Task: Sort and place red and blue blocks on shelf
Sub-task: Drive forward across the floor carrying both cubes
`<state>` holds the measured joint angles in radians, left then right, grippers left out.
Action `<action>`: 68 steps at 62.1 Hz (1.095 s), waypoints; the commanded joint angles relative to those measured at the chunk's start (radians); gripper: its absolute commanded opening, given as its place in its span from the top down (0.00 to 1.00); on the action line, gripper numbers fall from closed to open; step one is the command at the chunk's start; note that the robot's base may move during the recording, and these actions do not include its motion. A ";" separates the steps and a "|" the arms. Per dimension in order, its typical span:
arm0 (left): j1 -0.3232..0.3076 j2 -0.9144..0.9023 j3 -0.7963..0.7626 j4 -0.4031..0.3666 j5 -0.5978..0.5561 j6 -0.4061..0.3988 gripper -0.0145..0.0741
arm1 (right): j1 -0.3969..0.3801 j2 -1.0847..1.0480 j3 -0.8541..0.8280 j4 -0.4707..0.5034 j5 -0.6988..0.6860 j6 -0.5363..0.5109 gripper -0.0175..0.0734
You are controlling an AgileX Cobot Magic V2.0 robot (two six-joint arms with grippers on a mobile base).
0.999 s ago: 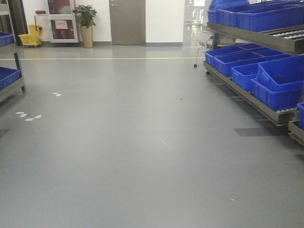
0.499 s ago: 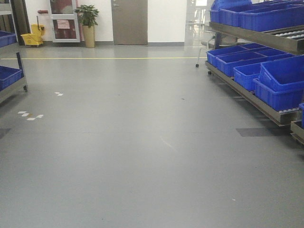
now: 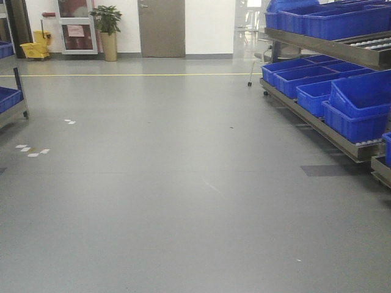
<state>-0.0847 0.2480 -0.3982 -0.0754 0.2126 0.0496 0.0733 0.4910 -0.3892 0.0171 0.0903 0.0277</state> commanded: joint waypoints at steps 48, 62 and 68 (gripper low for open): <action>-0.001 0.007 -0.028 -0.002 -0.094 -0.003 0.70 | -0.008 0.001 -0.029 -0.008 -0.081 -0.005 0.75; -0.001 0.007 -0.028 -0.002 -0.094 -0.003 0.70 | -0.008 0.001 -0.029 -0.008 -0.081 -0.005 0.75; -0.001 0.007 -0.028 -0.002 -0.094 -0.003 0.70 | -0.008 0.001 -0.029 -0.008 -0.081 -0.005 0.75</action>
<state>-0.0847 0.2480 -0.3982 -0.0754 0.2126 0.0496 0.0733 0.4910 -0.3892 0.0171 0.0903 0.0277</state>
